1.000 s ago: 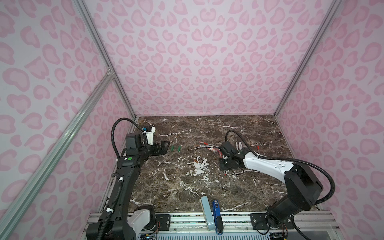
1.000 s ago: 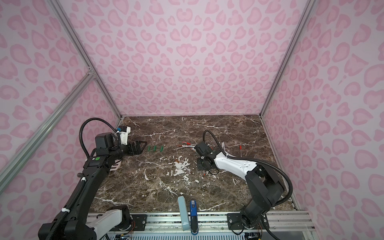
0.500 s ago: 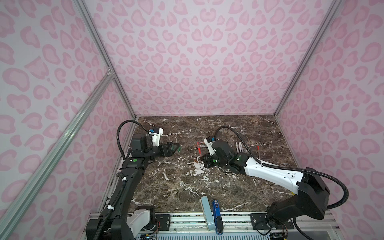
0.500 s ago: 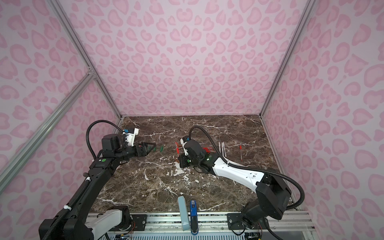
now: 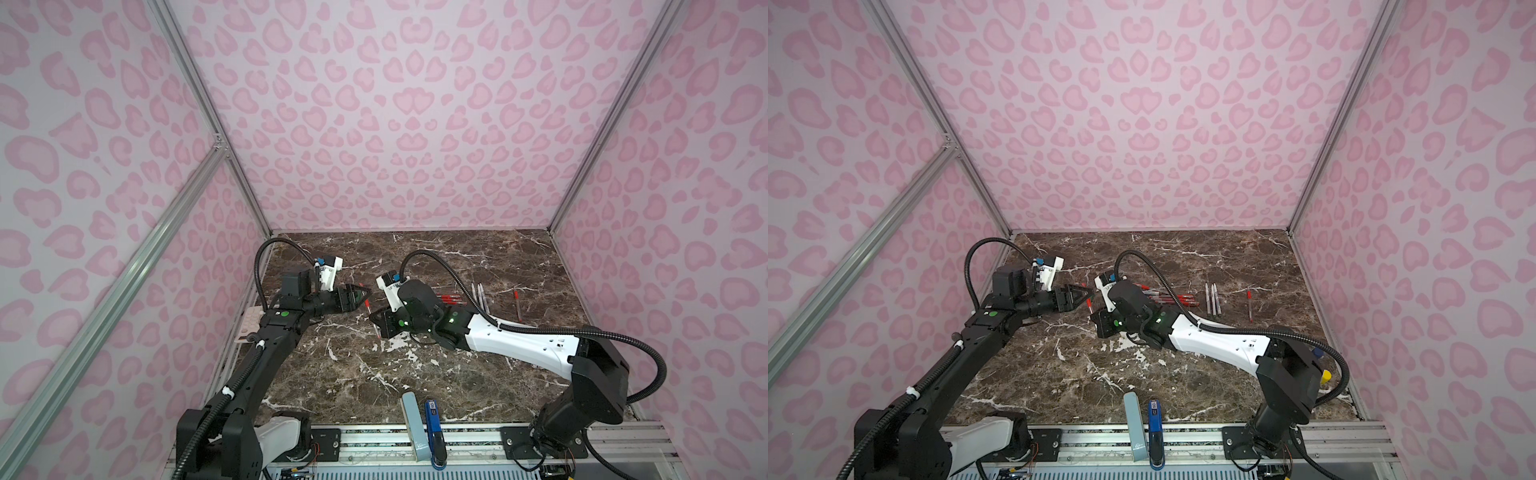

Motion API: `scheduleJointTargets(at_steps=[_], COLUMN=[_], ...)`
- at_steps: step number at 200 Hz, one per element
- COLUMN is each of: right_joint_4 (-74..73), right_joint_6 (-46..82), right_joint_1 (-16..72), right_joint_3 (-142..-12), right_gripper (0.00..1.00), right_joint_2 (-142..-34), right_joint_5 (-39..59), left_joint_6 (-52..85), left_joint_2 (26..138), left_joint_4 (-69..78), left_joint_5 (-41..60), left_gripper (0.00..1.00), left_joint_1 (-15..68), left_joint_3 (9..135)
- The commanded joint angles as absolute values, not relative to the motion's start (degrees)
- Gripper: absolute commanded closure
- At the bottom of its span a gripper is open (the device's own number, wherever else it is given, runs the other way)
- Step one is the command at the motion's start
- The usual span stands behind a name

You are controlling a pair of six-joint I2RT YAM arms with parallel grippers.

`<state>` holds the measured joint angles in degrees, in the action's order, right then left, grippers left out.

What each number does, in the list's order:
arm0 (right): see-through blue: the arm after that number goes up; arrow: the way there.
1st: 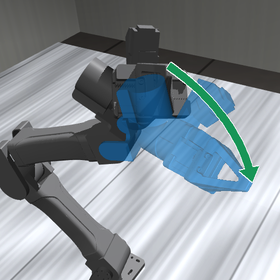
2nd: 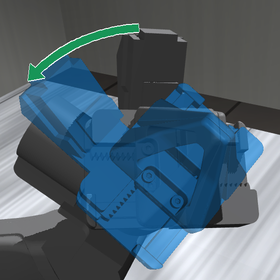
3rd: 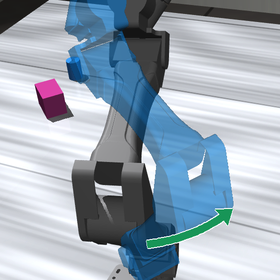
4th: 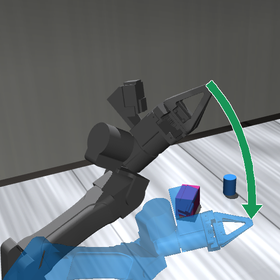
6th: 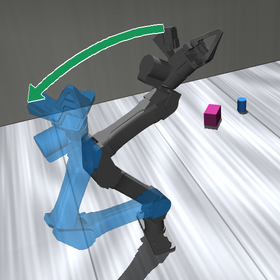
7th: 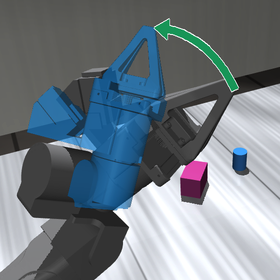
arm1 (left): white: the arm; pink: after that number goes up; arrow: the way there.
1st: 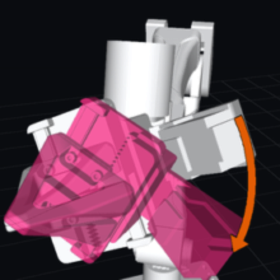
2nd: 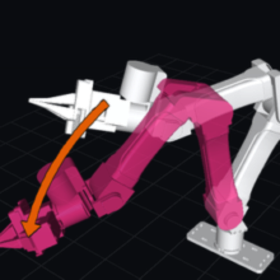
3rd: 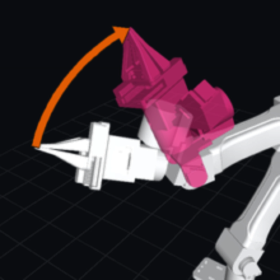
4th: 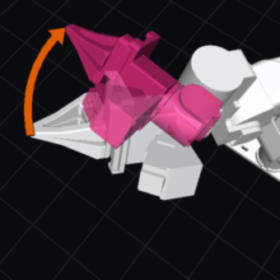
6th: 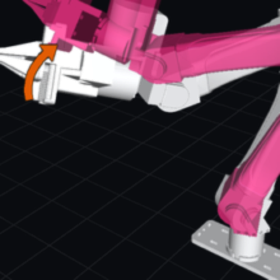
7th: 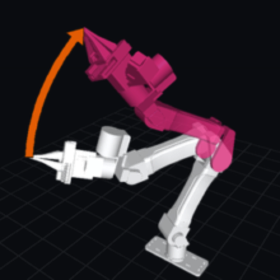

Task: Open the pen caps
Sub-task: 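Carry the pen's red cap between the left gripper fingers and close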

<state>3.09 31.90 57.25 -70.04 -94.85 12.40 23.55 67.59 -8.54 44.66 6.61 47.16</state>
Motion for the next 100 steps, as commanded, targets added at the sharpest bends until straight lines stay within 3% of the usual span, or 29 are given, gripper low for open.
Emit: scheduleJointTargets(at_steps=[1, 49, 82, 100], right_joint_4=[2.7, 2.3, 4.1, 2.1], right_joint_6=[30.9, 30.8, 30.2, 30.4], right_joint_1=[57.7, 58.0, 58.1, 58.2], right_joint_3=[-70.3, -70.0, -70.8, -69.2], right_gripper=[1.00, 1.00, 1.00, 1.00], right_joint_2=[-95.3, -95.6, -95.6, -94.9], right_joint_5=[12.2, 12.2, 11.8, 11.4], left_joint_6=[23.9, 23.9, 22.8, 23.1], left_joint_2=[67.5, 67.5, 67.3, 67.1], left_joint_4=[-7.1, -6.8, -8.4, -7.3], left_joint_5=[43.4, 43.6, 42.1, 42.7], left_gripper=[0.38, 0.62, 0.96, 0.96], left_joint_1=[6.6, 6.6, 6.5, 6.6], left_joint_3=[48.6, 48.5, 49.2, 48.5])
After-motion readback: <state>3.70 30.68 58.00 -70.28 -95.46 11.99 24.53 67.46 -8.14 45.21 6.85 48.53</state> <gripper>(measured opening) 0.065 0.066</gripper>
